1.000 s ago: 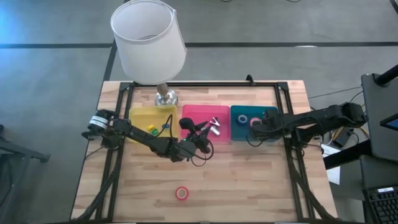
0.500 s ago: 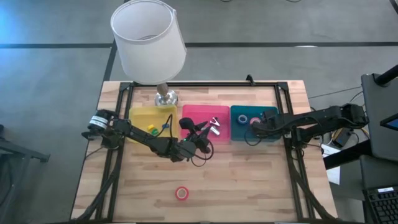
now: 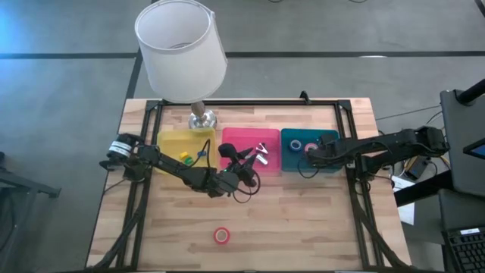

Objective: Pick and place Stapler, Stapler remover, tape
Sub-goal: Put the left orange tape into the blue bin, then put the orange tape into the blue bin

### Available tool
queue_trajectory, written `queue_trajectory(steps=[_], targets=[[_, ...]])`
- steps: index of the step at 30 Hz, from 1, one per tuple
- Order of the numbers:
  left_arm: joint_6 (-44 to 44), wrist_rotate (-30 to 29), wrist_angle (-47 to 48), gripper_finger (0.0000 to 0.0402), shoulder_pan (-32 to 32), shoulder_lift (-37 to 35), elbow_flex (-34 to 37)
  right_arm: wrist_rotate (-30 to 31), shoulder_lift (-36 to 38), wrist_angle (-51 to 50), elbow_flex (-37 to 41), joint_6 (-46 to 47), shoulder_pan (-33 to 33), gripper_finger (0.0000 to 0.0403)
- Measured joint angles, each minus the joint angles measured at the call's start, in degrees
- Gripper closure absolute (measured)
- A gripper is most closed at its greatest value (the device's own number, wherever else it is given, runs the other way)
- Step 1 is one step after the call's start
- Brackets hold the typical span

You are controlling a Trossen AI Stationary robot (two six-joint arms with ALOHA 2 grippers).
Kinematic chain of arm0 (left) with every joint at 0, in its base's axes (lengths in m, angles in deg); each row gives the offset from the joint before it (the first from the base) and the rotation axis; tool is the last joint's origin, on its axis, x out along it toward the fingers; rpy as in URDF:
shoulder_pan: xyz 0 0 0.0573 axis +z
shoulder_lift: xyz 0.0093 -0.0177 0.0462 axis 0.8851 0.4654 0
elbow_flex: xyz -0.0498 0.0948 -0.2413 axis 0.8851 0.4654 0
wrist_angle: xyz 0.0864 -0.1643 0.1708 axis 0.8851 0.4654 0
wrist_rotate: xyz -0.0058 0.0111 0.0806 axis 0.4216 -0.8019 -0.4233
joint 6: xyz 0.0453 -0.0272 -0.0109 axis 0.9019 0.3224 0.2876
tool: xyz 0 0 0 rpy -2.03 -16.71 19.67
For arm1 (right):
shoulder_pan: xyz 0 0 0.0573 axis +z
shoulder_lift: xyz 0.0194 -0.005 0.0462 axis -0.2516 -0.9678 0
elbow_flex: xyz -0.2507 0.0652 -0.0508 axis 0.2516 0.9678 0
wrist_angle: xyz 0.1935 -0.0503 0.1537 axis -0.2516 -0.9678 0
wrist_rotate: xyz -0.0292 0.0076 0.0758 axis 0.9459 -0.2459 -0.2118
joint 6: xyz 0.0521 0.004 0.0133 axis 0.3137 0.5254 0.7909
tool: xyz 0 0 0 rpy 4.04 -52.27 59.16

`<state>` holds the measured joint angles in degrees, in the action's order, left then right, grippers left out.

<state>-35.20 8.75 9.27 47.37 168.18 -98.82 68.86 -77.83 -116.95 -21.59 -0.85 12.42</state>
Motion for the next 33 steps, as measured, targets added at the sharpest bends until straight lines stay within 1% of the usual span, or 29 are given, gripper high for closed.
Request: queue_trajectory(steps=[7, 10, 16, 19, 22, 26, 30, 31, 32, 33], targets=[[0.00, -0.02, 0.00, 0.0268, 0.01, 0.00, 0.00, 8.97, 0.01, -1.95, -0.04, -0.16, 0.00, 0.0216], [0.00, -0.02, 0.00, 0.0268, 0.02, 0.00, 0.00, 8.92, 0.00, -1.94, -0.11, -1.17, 0.00, 0.0215], [0.00, -0.07, 0.00, 0.0268, 0.01, 0.00, 0.00, 5.78, 0.00, -1.12, -3.62, -4.11, 0.13, 0.0221], [0.02, -0.11, 0.06, 0.0268, -0.13, 0.00, 0.00, 5.68, 0.00, 1.65, -6.10, -6.14, 0.67, 0.0225], [0.11, -0.15, 1.64, 0.0268, -1.07, 0.00, 0.00, 5.68, 0.00, 6.88, -7.88, -11.15, 1.77, 0.0230], [-2.02, -0.09, 9.17, 0.0268, -3.60, -0.77, 0.02, 5.60, 0.01, 16.57, -8.59, -19.83, 3.74, 0.0235], [-9.13, 0.72, 18.94, 0.0268, -7.42, -2.79, 0.02, 3.26, 0.02, 25.75, -8.59, -28.71, 5.47, 0.0236], [-11.26, 2.09, 21.39, 0.0268, -8.34, -3.43, 0.02, 2.76, 0.02, 27.65, -8.59, -30.39, 5.76, 0.0236], [-13.63, 4.72, 23.81, 0.0268, -9.13, -4.25, 0.02, 2.43, 0.02, 29.35, -8.60, -31.77, 6.07, 0.0236], [-16.35, 8.62, 26.58, 0.0268, -9.75, -5.43, 0.02, 2.17, 0.01, 30.70, -8.59, -32.92, 6.31, 0.0236]])
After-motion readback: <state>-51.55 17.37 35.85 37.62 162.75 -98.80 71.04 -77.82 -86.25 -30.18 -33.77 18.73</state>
